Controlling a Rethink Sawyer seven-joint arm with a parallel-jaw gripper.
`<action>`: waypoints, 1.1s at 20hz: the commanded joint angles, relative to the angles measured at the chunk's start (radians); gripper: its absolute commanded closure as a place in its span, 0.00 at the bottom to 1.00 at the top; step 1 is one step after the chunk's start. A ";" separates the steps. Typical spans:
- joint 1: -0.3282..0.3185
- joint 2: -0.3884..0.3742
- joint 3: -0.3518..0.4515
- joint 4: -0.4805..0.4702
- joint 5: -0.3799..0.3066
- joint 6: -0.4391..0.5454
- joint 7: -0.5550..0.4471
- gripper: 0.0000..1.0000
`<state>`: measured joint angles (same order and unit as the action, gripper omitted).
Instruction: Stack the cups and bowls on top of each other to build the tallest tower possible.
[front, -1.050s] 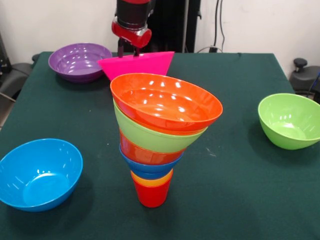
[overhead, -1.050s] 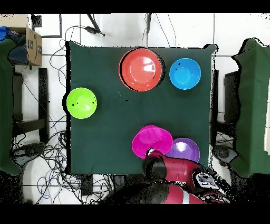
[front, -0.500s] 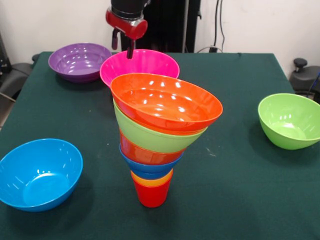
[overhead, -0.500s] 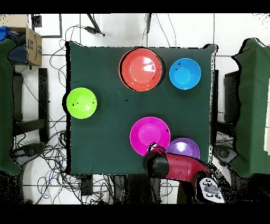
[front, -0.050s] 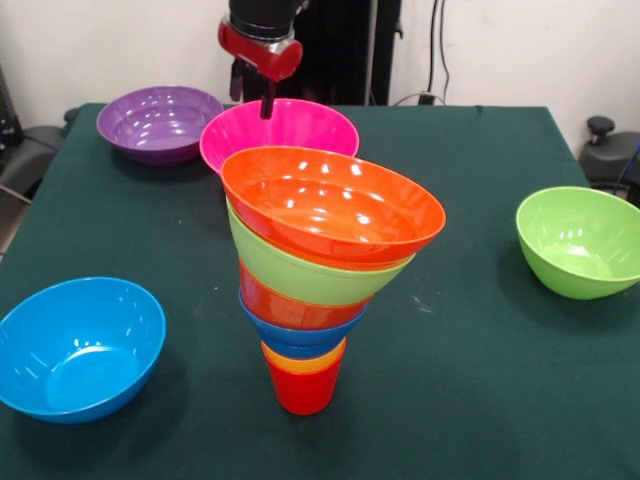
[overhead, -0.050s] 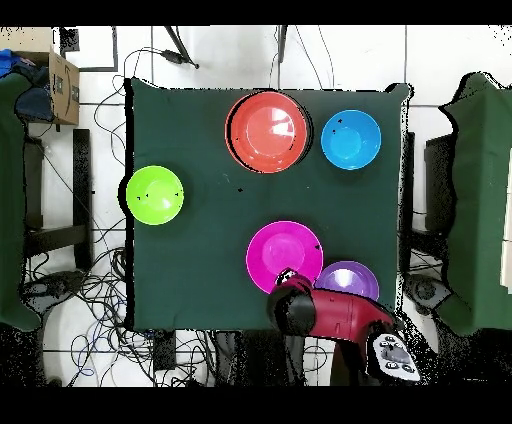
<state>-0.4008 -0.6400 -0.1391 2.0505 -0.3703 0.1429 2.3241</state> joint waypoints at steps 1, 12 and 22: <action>0.035 0.070 0.059 0.009 0.042 0.061 0.089 0.00; 0.020 0.089 -0.025 -0.023 0.013 0.112 0.047 0.00; -0.010 0.234 -0.025 -0.036 -0.010 -0.068 0.083 0.00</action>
<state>-0.4033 -0.5465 -0.2157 2.0498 -0.3697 0.1422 2.3241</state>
